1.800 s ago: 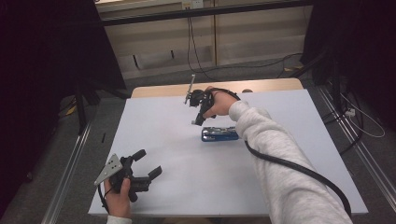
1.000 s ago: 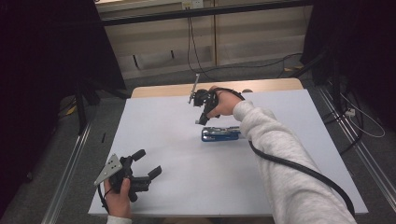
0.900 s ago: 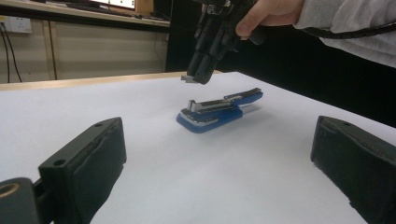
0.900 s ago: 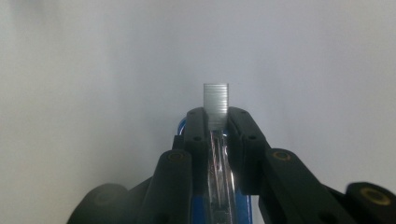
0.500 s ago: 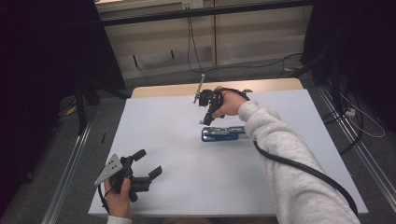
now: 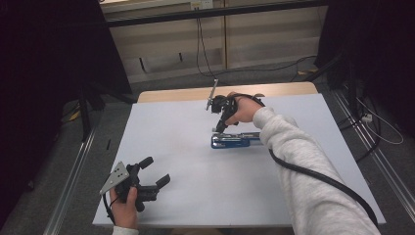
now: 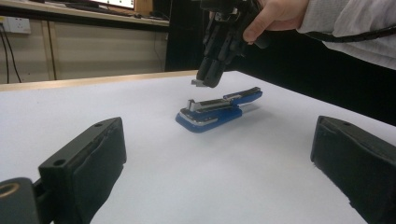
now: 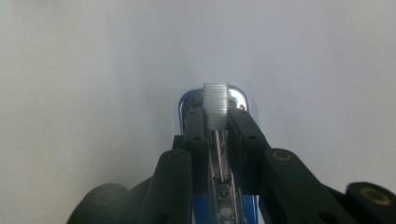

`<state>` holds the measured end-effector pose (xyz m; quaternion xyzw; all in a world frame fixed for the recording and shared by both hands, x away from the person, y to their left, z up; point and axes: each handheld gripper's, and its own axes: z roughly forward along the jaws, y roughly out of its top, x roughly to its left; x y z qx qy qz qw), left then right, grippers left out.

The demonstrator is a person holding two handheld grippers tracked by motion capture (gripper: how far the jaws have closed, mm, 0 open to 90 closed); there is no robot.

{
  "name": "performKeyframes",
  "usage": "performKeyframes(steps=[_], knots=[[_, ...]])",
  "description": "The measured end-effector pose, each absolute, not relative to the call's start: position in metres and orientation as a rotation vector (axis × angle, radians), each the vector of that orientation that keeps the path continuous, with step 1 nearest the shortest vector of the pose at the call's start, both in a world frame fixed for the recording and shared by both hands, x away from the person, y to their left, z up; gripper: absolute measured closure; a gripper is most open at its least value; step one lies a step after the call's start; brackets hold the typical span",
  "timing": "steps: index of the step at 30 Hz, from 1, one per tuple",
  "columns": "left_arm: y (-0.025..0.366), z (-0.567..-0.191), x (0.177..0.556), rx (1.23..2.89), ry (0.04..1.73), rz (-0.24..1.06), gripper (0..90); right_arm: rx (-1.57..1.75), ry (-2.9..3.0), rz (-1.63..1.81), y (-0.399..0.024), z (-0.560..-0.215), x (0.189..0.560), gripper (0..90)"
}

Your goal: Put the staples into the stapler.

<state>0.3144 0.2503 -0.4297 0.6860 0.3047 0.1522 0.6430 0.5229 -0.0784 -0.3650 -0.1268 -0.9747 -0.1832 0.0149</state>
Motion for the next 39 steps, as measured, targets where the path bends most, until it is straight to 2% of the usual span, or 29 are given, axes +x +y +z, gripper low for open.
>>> performKeyframes(steps=[15,39], knots=[[0.25,-0.43,0.314,1.567,0.694,0.347,3.3,-0.384,-3.036,-0.571,-0.079,-0.364,0.523,78.9],[0.25,-0.429,0.314,1.573,0.691,0.354,3.3,-0.36,-3.031,-0.539,-0.078,-0.381,0.52,78.9]])
